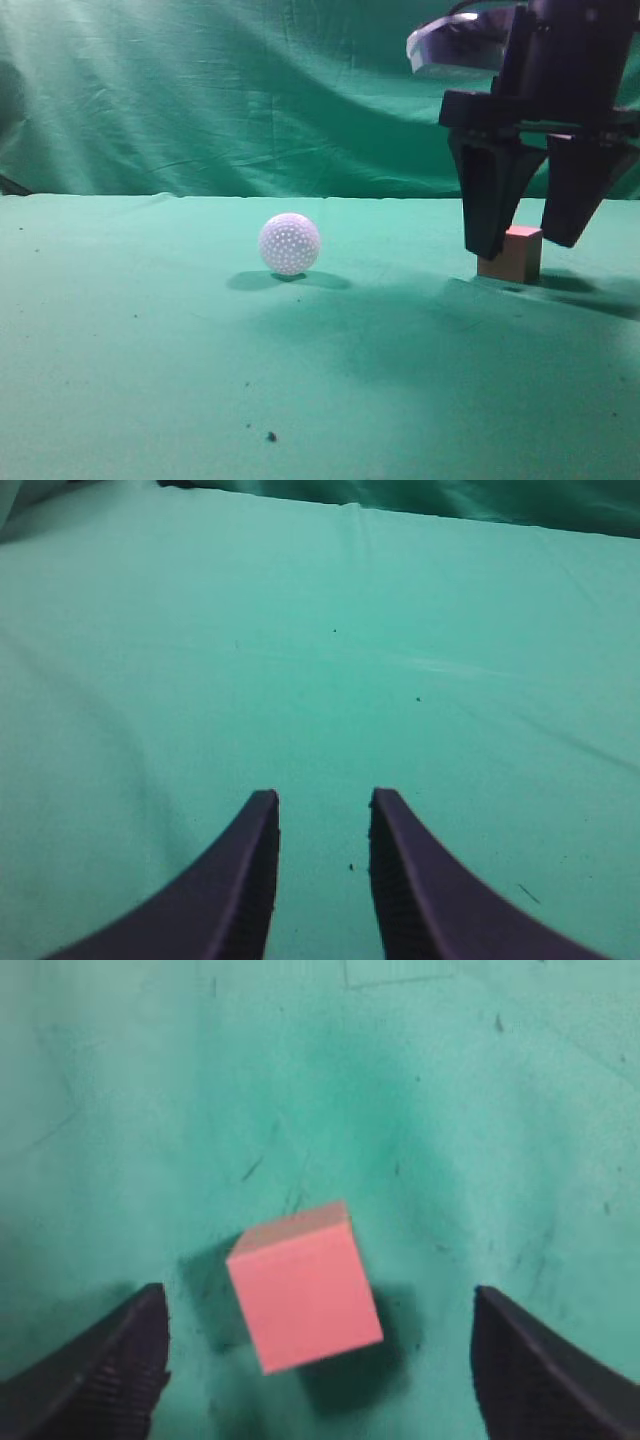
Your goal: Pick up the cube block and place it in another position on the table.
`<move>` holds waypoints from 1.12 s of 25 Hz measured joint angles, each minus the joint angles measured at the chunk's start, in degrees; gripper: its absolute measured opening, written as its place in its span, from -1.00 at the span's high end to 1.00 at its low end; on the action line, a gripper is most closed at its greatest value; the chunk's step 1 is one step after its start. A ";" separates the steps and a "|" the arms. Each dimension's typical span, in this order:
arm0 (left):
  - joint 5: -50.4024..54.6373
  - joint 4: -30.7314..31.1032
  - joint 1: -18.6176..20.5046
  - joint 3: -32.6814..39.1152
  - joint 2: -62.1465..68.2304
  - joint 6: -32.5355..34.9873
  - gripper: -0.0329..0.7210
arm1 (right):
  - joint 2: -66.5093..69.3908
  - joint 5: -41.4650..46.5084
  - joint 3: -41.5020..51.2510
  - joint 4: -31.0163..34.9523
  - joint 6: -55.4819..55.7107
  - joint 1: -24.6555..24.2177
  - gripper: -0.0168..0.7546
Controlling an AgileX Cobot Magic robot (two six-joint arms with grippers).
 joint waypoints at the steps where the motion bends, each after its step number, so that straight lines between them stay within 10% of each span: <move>1: 0.00 0.00 0.00 0.00 0.00 0.00 0.22 | 0.59 -0.13 0.02 0.00 0.00 0.00 -0.10; 5: 0.00 0.00 0.00 0.00 0.00 0.00 0.22 | 1.02 0.10 -0.24 0.00 0.34 0.00 0.40; 28: 0.00 0.00 0.00 0.00 0.00 0.00 0.22 | 16.18 1.08 -27.52 -4.72 13.66 -7.27 0.21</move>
